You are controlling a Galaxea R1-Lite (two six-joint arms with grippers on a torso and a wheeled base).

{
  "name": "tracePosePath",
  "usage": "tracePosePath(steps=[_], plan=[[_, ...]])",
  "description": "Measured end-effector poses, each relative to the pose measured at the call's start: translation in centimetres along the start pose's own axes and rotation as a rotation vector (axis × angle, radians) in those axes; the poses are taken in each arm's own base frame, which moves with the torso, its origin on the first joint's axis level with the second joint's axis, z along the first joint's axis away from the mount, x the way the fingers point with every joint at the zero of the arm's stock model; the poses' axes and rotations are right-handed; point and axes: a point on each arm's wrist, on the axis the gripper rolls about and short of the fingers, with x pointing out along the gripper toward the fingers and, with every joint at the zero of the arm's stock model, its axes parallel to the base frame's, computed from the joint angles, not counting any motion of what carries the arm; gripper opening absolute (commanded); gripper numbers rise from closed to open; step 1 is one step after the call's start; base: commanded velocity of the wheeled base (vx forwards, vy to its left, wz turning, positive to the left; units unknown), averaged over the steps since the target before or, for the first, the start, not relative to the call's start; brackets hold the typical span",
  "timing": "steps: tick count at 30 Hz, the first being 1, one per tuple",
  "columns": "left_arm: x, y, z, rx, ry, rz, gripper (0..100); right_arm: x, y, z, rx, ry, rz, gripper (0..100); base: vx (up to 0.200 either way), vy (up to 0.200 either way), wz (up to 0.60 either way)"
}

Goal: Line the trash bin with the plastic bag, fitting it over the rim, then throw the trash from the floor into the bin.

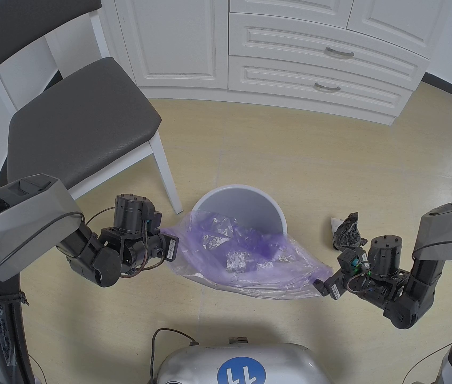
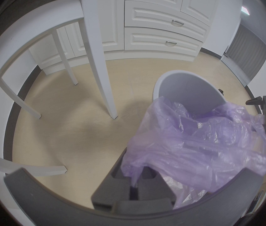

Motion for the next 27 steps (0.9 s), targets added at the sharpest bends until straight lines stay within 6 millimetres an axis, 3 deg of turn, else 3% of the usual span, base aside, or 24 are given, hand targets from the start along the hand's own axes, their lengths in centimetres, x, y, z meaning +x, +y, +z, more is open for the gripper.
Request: tracePosePath(steps=[7, 16, 27], plan=[[0.3, 0.0, 0.4, -0.026, -0.015, 0.015, 0, -1.3, -2.2, -0.2, 0.055, -0.121, 0.195, 100, 0.0, 0.0, 0.0], [1.1, 0.1, 0.7, -0.046, -0.025, 0.057, 0, -1.1, -6.9, -3.2, 0.128, -0.096, 0.123, 100, 0.0, 0.0, 0.0], [1.4, 0.3, 0.6, -0.05, -0.021, 0.064, 0, -0.1, -7.6, -5.0, 0.157, -0.095, 0.179, 100, 0.0, 0.0, 0.0]])
